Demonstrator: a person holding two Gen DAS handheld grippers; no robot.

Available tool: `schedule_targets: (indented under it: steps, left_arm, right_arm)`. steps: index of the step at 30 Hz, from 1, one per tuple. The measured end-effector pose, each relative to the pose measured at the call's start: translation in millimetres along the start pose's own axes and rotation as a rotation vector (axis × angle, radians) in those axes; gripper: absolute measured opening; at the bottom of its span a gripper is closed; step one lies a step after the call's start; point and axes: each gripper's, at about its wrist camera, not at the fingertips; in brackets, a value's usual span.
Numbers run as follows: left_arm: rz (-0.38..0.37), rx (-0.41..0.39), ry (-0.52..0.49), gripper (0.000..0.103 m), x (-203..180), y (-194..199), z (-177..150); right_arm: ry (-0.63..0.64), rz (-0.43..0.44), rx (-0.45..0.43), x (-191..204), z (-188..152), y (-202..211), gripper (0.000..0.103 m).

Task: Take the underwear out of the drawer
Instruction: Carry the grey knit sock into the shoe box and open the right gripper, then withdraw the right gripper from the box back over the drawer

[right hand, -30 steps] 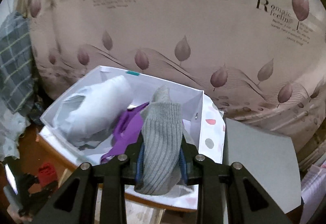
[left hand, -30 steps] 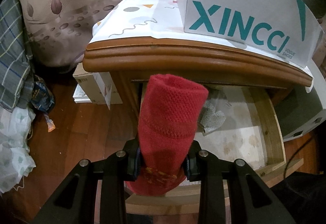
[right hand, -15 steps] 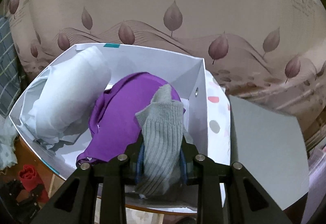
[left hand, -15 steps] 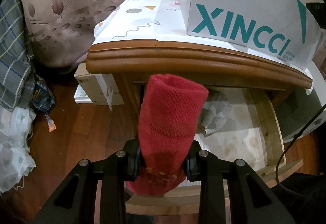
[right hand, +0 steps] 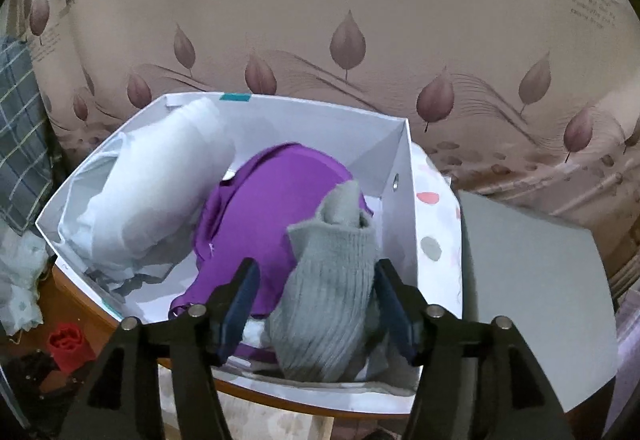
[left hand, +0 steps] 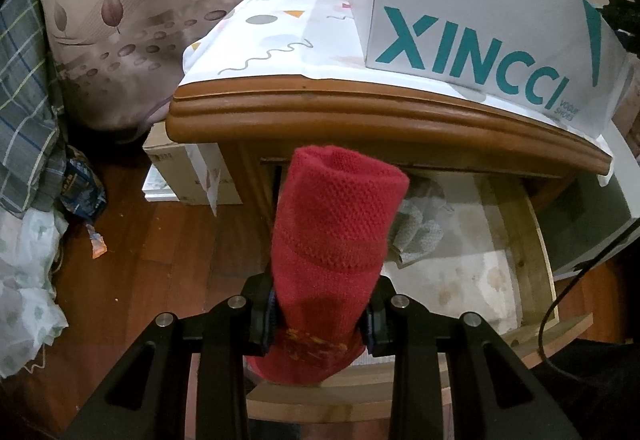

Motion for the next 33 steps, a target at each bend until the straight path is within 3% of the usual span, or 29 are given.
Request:
schedule_targets:
  steps: [4,10,13,16,22,28,33]
  left_arm:
    - [0.002,0.003,0.001,0.029,-1,-1,1]
    - [0.006,0.003,0.000,0.029,-2,-2,1]
    - [0.006,0.003,0.000,0.029,-1,-1,1]
    - [0.010,0.000,-0.005,0.029,-4,-2,1]
    - [0.017,0.002,-0.016,0.029,-4,-4,-2]
    - [0.035,-0.002,-0.025,0.029,-7,-2,-6]
    - [0.079,-0.034,-0.033,0.029,-12,7,-5]
  right_arm:
    - [0.022,-0.007,-0.045,5,-1,17,0.067]
    - [0.029,0.010,-0.158,6,-18,50,0.067]
    - [-0.004,0.011,-0.230,0,-49,65,0.068]
    - [-0.024,-0.057,-0.259,-6,-100,64,0.072]
    - [0.013,-0.095,-0.149,-8,-173,18,0.072]
    - [-0.018,-0.029,0.036,-6,-198,-33,0.072]
    - [-0.017,-0.039,0.165,0,-213,-65,0.072]
Point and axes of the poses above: each gripper's, at about its wrist camera, not at the fingertips, and y roughly against the way its jaws point, x to its left, z to its top, and after that the axes turned 7 degrees about x, right-handed
